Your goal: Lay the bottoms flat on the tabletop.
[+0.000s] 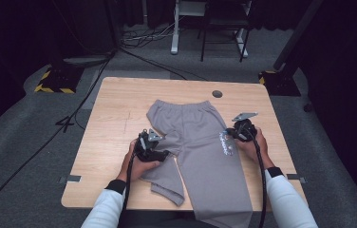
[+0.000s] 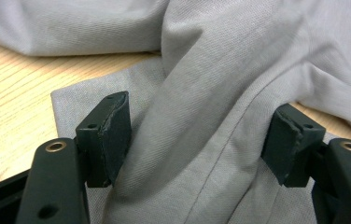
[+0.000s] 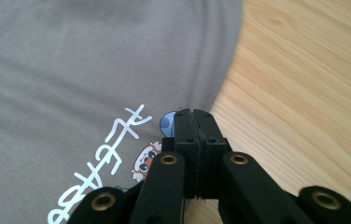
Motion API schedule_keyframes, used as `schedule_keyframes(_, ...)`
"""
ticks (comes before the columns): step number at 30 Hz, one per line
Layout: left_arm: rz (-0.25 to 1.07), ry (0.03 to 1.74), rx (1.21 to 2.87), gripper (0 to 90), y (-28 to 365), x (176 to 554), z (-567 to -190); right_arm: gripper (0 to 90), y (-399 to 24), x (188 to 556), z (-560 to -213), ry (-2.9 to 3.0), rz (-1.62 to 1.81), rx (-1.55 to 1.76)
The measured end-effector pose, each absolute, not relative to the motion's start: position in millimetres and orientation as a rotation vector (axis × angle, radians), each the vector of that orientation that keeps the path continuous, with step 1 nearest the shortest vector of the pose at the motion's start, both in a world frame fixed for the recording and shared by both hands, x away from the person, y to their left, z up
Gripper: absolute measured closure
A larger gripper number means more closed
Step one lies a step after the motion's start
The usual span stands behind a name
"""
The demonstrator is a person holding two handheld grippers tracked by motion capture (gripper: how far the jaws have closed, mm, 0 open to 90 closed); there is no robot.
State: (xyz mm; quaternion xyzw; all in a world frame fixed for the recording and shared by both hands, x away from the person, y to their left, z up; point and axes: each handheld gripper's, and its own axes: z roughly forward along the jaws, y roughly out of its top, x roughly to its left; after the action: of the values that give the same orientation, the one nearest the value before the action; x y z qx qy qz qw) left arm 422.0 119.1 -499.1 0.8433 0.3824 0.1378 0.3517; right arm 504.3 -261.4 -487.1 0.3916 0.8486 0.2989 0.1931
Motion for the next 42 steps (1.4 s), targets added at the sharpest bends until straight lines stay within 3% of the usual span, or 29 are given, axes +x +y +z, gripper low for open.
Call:
schedule_keyframes(10,0.298,0.939,2.273,26.6,97,420,-490,89.2,-320,492,-483,2.288,0.720,1.255)
schedule_keyframes(14,0.262,0.912,2.237,26.8,106,408,-483,88.5,-338,486,-484,2.235,0.669,1.283)
schedule_keyframes(22,0.354,0.963,2.093,29.8,141,400,-467,73.5,-362,478,-477,2.151,0.732,1.339)
schedule_keyframes(26,0.391,1.043,2.032,32.5,148,416,-470,67.6,-353,473,-469,2.150,0.822,1.292)
schedule_keyframes(28,0.341,1.064,2.051,32.8,144,428,-479,64.8,-343,472,-468,2.188,0.841,1.256)
schedule_keyframes(40,0.337,0.982,2.206,29.5,81,452,-498,67.5,-275,465,-474,2.413,0.855,1.042)
schedule_keyframes(42,0.327,0.978,2.215,34.4,80,452,-496,69.1,-272,467,-480,2.425,0.828,1.053)
